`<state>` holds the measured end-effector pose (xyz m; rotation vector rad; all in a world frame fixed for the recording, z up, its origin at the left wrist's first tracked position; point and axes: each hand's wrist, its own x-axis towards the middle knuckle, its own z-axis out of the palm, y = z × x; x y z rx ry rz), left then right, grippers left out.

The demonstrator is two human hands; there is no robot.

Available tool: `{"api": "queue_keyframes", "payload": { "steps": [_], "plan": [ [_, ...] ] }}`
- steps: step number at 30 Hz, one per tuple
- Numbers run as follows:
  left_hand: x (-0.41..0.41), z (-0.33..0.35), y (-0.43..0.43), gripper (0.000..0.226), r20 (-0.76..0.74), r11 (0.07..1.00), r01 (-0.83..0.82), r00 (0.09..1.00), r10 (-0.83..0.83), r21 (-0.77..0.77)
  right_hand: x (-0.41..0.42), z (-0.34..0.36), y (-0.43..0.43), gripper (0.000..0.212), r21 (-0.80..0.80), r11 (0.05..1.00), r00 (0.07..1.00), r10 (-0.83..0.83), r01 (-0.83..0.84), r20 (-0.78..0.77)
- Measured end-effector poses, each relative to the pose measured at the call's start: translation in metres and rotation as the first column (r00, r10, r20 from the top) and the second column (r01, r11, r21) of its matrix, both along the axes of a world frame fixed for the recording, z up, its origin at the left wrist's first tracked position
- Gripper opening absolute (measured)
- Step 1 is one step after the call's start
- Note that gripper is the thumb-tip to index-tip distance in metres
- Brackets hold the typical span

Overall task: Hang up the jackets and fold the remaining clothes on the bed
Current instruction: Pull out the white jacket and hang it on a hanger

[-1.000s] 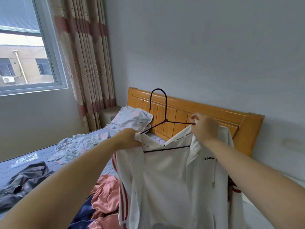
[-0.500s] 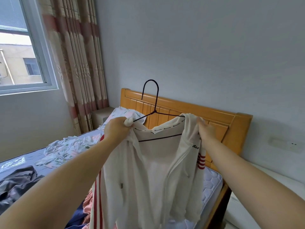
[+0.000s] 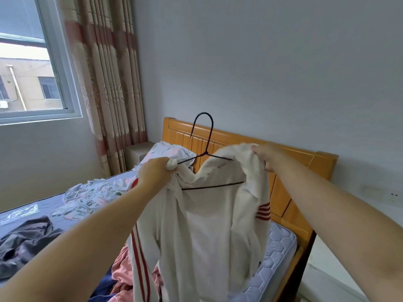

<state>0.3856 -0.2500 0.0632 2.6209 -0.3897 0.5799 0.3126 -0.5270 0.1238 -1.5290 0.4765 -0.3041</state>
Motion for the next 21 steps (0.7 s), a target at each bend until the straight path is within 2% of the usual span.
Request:
{"api": "queue_keyframes", "payload": {
  "steps": [1,2,4,5,6,7,8,9,10,11,13,16,18,21],
  "plan": [
    [0.001,0.0,0.001,0.034,-0.003,1.0,0.017,1.0,-0.017,0.02,0.001,0.001,0.0,0.039,-0.102,0.994,0.999,-0.043,0.042,-0.001],
    [0.002,-0.002,0.001,0.03,0.005,0.997,0.04,0.999,-0.04,0.06,0.002,0.005,-0.001,0.036,-0.13,0.99,0.998,-0.04,0.046,0.047],
    [0.002,-0.005,0.002,0.025,0.034,0.99,0.079,0.996,-0.084,0.115,0.005,0.015,-0.004,0.03,0.011,0.999,0.982,0.029,-0.031,0.188],
    [0.004,-0.006,0.002,0.024,0.049,0.991,0.09,0.994,-0.095,0.099,0.004,0.018,-0.006,0.027,0.116,0.99,0.968,0.044,-0.074,0.248],
    [0.004,-0.005,0.002,0.023,0.06,0.994,0.09,0.994,-0.094,0.058,0.005,0.016,-0.01,0.026,0.12,0.991,0.969,0.021,-0.053,0.247],
    [0.006,-0.004,0.003,0.024,0.069,0.996,0.086,0.994,-0.085,-0.004,0.005,0.011,-0.016,0.027,0.012,1.0,0.985,-0.021,0.019,0.17],
    [0.007,-0.003,0.004,0.027,0.083,0.995,0.079,0.994,-0.074,-0.067,0.002,0.006,-0.023,0.028,-0.266,0.96,0.996,-0.079,0.084,0.032],
    [0.01,-0.001,0.007,0.029,0.085,0.99,0.074,0.994,-0.064,-0.12,0.001,0.0,-0.032,0.031,-0.549,0.831,0.985,-0.159,0.096,-0.069],
    [0.012,0.0,0.009,0.029,0.083,0.986,0.071,0.995,-0.059,-0.15,0.0,-0.005,-0.04,0.036,-0.7,0.707,0.974,-0.214,0.102,-0.073],
    [0.013,0.0,0.011,0.029,0.082,0.985,0.068,0.995,-0.056,-0.157,-0.001,-0.009,-0.046,0.037,-0.74,0.664,0.977,-0.208,0.104,-0.05],
    [0.013,-0.002,0.009,0.026,0.085,0.989,0.066,0.995,-0.056,-0.13,-0.006,-0.009,-0.048,0.032,-0.697,0.705,0.989,-0.135,0.133,0.052],
    [0.009,-0.006,0.0,0.028,0.084,0.992,0.032,0.996,-0.021,-0.126,-0.018,-0.019,-0.047,0.03,-0.721,0.63,0.954,-0.257,0.288,0.156],
    [0.01,-0.008,-0.004,0.032,0.06,0.989,0.0,0.998,0.009,-0.146,-0.024,-0.036,-0.048,0.037,-0.711,0.627,0.932,-0.345,0.317,0.111],
    [0.012,-0.01,-0.008,0.032,0.027,0.981,-0.023,0.999,0.028,-0.192,-0.026,-0.065,-0.042,0.048,-0.601,0.752,0.943,-0.333,0.271,0.007]
  ]
}}
